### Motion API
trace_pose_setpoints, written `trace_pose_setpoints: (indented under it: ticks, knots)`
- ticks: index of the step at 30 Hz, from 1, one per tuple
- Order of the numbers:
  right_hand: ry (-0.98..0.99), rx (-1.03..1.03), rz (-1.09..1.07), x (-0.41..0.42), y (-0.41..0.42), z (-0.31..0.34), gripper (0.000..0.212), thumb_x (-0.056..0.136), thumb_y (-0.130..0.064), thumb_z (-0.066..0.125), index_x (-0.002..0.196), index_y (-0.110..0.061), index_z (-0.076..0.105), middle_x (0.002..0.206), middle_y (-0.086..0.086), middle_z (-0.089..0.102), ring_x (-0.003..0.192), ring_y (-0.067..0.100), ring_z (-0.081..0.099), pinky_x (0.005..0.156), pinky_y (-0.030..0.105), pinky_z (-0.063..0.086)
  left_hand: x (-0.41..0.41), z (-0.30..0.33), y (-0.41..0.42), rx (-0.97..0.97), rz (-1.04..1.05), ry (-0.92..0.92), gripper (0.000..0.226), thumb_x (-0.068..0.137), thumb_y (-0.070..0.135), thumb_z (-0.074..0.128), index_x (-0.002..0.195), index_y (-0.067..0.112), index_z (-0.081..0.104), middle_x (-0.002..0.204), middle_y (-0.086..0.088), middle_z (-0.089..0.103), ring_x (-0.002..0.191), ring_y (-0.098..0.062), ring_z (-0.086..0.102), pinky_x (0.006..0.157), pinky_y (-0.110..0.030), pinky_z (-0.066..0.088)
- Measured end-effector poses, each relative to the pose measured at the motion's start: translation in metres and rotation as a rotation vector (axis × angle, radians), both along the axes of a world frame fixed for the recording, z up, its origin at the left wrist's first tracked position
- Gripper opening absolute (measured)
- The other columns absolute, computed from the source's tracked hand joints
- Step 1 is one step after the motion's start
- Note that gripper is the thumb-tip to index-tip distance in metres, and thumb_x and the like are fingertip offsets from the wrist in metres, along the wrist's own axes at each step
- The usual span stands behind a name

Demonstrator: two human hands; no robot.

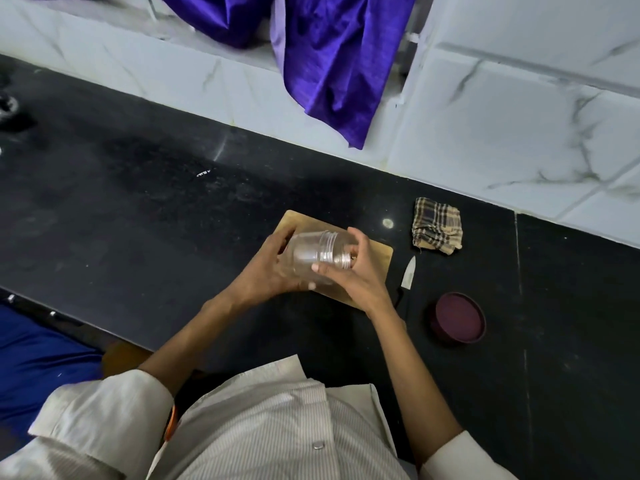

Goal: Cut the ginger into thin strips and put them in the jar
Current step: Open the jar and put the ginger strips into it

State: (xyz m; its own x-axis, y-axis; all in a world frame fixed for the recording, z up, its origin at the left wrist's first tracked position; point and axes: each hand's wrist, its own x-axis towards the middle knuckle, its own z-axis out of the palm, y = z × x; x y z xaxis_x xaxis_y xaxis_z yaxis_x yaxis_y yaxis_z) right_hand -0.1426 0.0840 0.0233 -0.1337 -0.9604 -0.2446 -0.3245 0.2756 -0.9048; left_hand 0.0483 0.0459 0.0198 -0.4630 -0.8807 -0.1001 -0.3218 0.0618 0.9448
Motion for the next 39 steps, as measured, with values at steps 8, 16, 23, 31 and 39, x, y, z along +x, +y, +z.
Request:
trace_pose_setpoints:
  ticks: [8, 16, 23, 31, 39]
  knots:
    - [0.126, -0.053, 0.111, 0.023, -0.013, 0.003, 0.103, 0.073, -0.038, 0.086, 0.152, -0.032, 0.020, 0.155, 0.001, 0.031, 0.139, 0.018, 0.034, 0.111, 0.040, 0.039, -0.004, -0.022, -0.010, -0.497, 0.036, -0.395, 0.111, 0.059, 0.046, 0.087, 0.146, 0.008, 0.029, 0.147, -0.010, 0.037, 0.132, -0.025, 0.038, 0.109, -0.039, 0.031]
    - [0.129, 0.017, -0.027, -0.035, -0.009, -0.015, 0.052, 0.089, -0.019, 0.073, 0.137, -0.016, 0.053, 0.135, 0.002, 0.054, 0.112, 0.014, 0.058, 0.089, 0.025, 0.046, 0.017, -0.036, -0.030, -0.403, 0.114, -0.378, 0.107, 0.057, 0.032, 0.090, 0.144, 0.017, 0.030, 0.144, -0.002, 0.035, 0.133, -0.019, 0.035, 0.105, -0.041, 0.039]
    - [0.344, 0.207, -0.053, -0.078, -0.003, -0.046, 0.051, 0.086, -0.009, 0.073, 0.134, -0.007, 0.057, 0.134, 0.012, 0.057, 0.105, 0.021, 0.064, 0.093, 0.033, 0.051, 0.014, -0.039, -0.036, -0.331, 0.111, -0.371, 0.108, 0.058, 0.031, 0.090, 0.145, 0.021, 0.027, 0.146, 0.002, 0.032, 0.134, -0.017, 0.033, 0.102, -0.036, 0.038]
    - [0.501, 0.231, 0.100, -0.059, -0.019, -0.057, 0.072, 0.081, -0.024, 0.081, 0.142, -0.010, 0.048, 0.139, 0.010, 0.036, 0.127, 0.026, 0.048, 0.111, 0.035, 0.038, 0.012, -0.040, -0.037, -0.328, 0.096, -0.357, 0.106, 0.060, 0.029, 0.089, 0.145, 0.022, 0.027, 0.146, 0.003, 0.031, 0.135, -0.016, 0.031, 0.103, -0.031, 0.034]
    - [0.655, 0.104, 0.006, -0.044, -0.023, -0.060, 0.034, 0.091, -0.014, 0.069, 0.125, -0.012, 0.066, 0.136, 0.007, 0.049, 0.118, 0.024, 0.056, 0.103, 0.030, 0.040, 0.012, -0.042, -0.037, -0.337, 0.090, -0.360, 0.106, 0.059, 0.026, 0.089, 0.144, 0.023, 0.027, 0.146, 0.002, 0.032, 0.134, -0.018, 0.032, 0.104, -0.037, 0.038]
